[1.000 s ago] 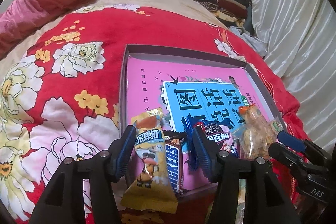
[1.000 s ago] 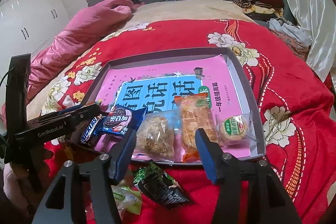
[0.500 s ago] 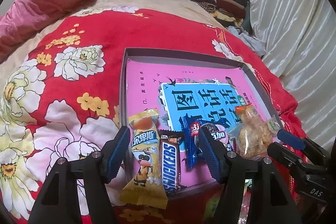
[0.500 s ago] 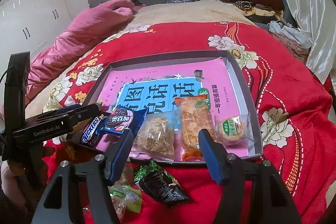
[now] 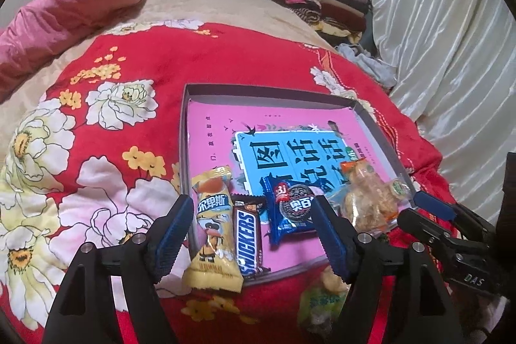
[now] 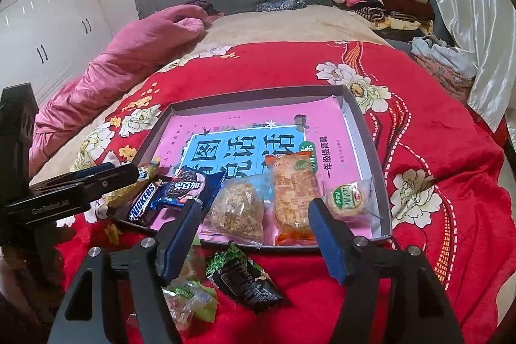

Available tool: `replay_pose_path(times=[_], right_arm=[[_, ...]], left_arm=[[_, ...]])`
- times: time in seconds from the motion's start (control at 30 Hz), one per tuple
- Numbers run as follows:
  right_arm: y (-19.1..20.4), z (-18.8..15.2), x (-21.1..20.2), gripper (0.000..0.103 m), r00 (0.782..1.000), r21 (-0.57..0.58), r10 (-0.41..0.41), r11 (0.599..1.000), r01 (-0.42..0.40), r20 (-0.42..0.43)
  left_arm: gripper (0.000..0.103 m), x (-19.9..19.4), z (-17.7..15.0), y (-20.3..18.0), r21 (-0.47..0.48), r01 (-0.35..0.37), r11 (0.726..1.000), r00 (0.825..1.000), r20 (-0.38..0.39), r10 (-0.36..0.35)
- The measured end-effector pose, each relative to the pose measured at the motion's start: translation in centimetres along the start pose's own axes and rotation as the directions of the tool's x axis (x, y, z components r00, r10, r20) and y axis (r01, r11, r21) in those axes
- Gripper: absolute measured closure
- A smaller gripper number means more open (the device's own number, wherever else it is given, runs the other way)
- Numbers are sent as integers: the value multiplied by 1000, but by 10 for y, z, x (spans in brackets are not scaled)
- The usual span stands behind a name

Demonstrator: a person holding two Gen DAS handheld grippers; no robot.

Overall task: Organize snacks
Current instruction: 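Withdraw both grippers from the tray toward the green packet and candy bags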

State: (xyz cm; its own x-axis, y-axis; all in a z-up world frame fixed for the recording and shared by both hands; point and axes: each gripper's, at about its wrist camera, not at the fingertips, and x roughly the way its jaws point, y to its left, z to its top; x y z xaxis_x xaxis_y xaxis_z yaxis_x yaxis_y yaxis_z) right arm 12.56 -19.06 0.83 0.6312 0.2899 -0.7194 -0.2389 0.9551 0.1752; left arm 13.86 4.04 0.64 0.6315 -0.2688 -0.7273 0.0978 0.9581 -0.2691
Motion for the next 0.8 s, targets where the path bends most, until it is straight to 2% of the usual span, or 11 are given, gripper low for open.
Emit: replay_pose_path(times=[0.17, 0.8], right_arm=[[0, -1, -8, 33, 1000, -9, -1, 1000, 1, 12], [-3, -9, -37, 31, 999, -34, -12, 999, 13, 35]], left_arm=[[26, -16, -2, -6, 9, 33, 999, 999, 19, -33], [26, -44, -20, -16, 22, 58, 998, 998, 9, -58]])
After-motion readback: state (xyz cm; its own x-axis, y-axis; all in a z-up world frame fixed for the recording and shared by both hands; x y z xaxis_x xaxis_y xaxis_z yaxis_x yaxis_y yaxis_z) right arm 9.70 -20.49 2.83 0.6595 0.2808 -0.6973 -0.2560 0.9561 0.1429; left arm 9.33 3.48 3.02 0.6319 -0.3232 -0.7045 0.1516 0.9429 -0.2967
